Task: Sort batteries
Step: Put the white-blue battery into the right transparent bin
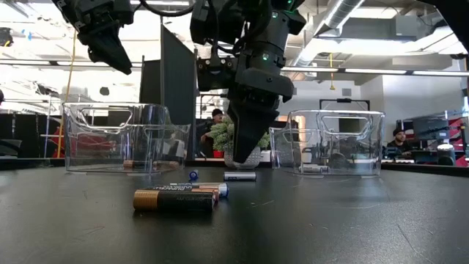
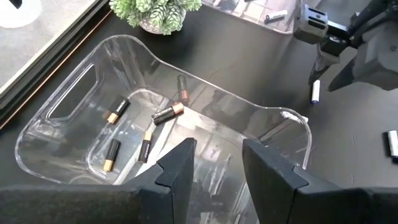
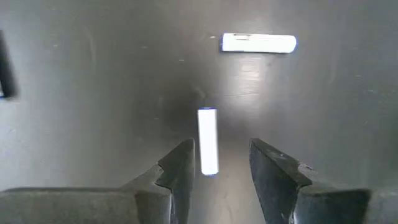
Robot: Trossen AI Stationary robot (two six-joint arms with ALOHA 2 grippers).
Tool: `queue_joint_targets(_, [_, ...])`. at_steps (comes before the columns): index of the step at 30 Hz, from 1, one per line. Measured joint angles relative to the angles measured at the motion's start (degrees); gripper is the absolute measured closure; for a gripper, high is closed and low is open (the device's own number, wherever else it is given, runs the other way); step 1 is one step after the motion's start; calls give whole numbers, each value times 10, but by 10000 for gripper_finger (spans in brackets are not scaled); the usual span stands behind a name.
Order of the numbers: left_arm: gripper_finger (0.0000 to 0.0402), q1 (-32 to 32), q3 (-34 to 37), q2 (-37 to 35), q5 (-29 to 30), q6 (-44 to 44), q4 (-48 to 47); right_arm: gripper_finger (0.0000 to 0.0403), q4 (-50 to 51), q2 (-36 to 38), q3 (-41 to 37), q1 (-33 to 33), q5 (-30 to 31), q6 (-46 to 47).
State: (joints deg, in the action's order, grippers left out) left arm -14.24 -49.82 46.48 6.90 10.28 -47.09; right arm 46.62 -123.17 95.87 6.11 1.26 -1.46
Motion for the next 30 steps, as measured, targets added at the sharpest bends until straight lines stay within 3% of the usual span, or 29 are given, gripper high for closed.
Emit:
queue_joint_targets(20, [269, 0, 0, 0, 0, 0, -8, 238, -20, -34, -5, 5, -20, 26])
queue_joint_targets(24, [269, 0, 0, 0, -1, -7, -12, 257, -22, -39, -5, 3, -19, 39])
queue_joint_targets(30, [269, 0, 0, 0, -1, -12, -11, 317, -23, -41, -5, -3, -19, 41])
